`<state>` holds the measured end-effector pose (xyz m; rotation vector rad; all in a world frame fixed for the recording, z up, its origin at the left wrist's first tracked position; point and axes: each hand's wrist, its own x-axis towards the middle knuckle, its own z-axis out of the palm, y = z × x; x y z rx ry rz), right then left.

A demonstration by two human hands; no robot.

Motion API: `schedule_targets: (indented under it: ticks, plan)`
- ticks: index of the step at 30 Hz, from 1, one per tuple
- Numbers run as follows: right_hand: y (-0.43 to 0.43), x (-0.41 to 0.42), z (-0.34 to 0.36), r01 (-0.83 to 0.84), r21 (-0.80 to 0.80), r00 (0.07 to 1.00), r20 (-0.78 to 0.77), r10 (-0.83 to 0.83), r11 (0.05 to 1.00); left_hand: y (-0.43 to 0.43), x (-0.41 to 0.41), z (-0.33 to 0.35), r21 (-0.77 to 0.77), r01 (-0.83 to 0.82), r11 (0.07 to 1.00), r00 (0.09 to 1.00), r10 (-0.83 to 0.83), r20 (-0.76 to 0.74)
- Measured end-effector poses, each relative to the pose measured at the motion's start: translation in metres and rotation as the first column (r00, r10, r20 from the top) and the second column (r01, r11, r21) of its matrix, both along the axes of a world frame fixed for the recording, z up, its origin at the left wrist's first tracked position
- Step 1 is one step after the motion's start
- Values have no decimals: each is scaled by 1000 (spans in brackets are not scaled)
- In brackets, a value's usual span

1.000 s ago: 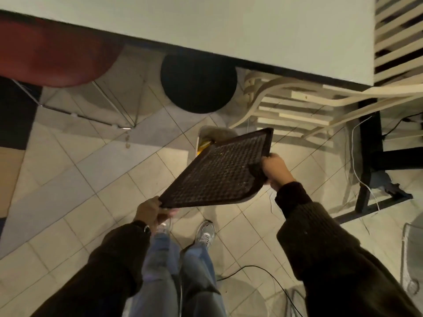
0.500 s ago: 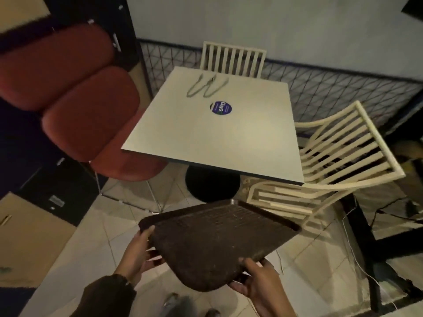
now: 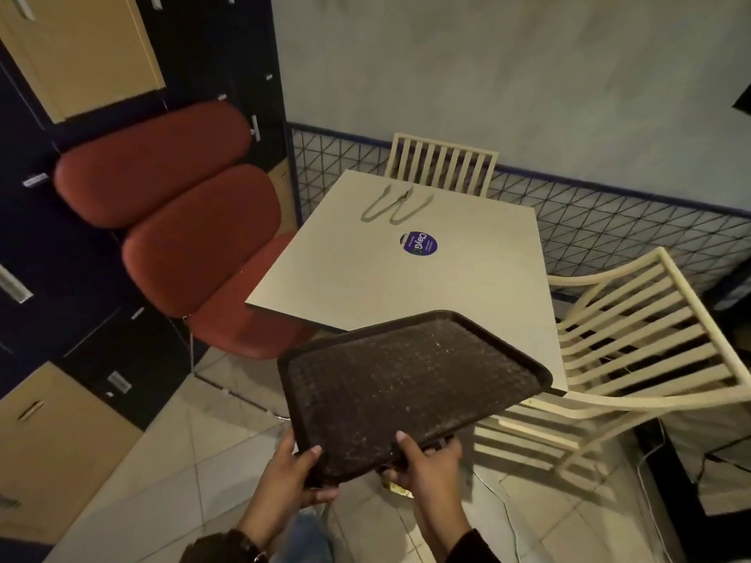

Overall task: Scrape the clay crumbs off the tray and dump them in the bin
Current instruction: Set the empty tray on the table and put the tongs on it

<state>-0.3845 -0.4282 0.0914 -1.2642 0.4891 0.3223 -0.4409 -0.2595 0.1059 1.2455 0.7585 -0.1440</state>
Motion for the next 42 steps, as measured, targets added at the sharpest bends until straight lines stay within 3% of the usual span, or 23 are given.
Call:
schedule_targets:
  ticks: [6, 11, 15, 22, 28, 32, 37, 42]
  plan:
    - [39, 56, -55, -45, 38, 981, -189, 51, 998, 55, 73, -47, -1, 90, 996, 996, -90, -18]
    - [58, 98, -69, -134, -35, 955, -271, 120, 990, 111, 141, -69, 66, 175, 982, 980, -167, -104]
    - [62, 131, -84, -24, -47, 948, -317, 8, 999, 172, 193, -80, 237, 248, 939, 965, -219, -142]
    - [45, 168, -81, 137, -174, 929, -319, -187, 975, 236, 263, -111, 326, 294, 898, 950, -238, -200]
    - [37, 208, -94, 103, -376, 882, -393, -259, 921, 239, 290, -108, 304, 288, 908, 955, -246, -168]
    - [34, 234, -101, 191, -402, 852, -385, -354, 896, 235, 312, -116, 376, 373, 848, 927, -322, -195]
    - [22, 272, -109, 194, -450, 857, -354, -374, 871, 226, 351, -129, 326, 259, 909, 952, -183, -247]
    - [-6, 329, -111, 222, -464, 843, -352, -408, 858, 197, 408, -132, 317, 287, 904, 946, -214, -245]
